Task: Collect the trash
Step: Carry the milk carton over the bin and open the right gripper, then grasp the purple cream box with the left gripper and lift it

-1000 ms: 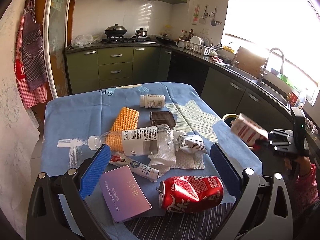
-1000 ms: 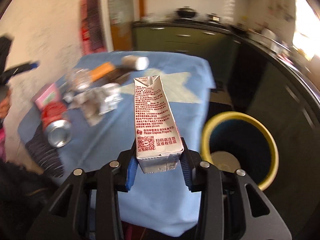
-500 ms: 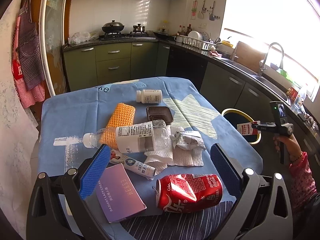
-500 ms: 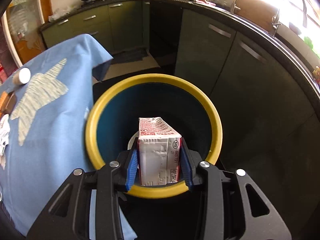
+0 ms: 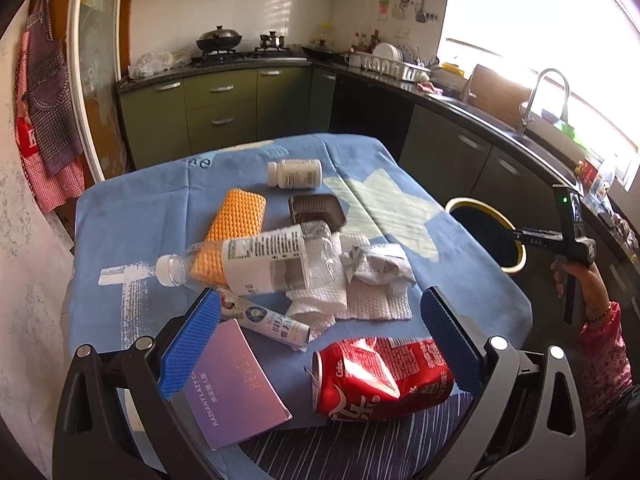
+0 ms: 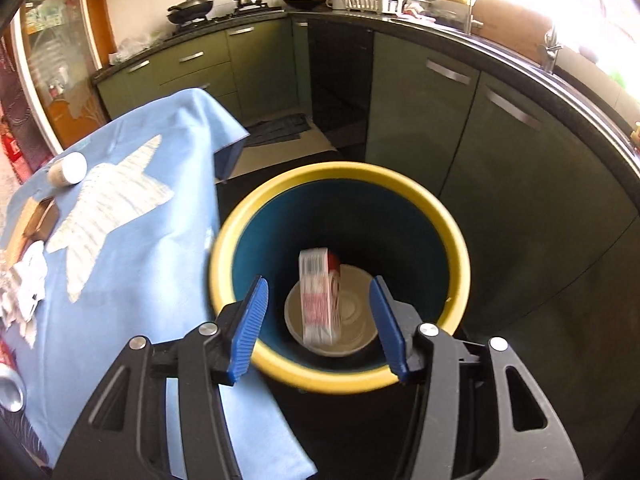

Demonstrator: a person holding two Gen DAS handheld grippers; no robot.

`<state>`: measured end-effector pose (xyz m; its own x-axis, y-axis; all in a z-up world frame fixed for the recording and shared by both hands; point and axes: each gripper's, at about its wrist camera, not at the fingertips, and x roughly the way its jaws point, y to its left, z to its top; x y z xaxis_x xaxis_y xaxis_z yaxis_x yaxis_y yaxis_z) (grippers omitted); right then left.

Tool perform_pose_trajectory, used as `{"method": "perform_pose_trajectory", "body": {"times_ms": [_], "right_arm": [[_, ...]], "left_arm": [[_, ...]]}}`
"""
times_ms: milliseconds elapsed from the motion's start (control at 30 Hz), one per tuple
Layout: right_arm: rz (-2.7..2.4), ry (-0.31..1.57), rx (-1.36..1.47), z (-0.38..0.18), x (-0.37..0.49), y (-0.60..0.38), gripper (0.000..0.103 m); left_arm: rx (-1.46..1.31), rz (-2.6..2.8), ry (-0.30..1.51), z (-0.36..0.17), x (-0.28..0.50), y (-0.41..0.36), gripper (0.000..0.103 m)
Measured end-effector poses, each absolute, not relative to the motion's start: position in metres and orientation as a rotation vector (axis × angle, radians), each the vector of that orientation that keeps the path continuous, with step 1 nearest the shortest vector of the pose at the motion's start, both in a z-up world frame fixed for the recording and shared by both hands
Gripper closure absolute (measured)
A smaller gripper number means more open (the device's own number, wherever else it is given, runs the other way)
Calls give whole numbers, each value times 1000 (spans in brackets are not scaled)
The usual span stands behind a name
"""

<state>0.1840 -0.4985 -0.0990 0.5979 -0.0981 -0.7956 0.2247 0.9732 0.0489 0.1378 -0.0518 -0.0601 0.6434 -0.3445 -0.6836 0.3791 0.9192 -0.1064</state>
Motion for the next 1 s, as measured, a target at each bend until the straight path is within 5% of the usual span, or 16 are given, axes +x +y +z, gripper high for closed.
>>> {"method": "perform_pose_trajectory", "body": {"times_ms": [600, 1000], "right_arm": [[-102, 930, 142, -108, 178, -465, 52], [-60, 905, 137, -100, 167, -448, 51]], "left_arm": [[-36, -139, 910, -105, 141, -11, 5], [-93, -103, 992, -142, 147, 3, 36]]}}
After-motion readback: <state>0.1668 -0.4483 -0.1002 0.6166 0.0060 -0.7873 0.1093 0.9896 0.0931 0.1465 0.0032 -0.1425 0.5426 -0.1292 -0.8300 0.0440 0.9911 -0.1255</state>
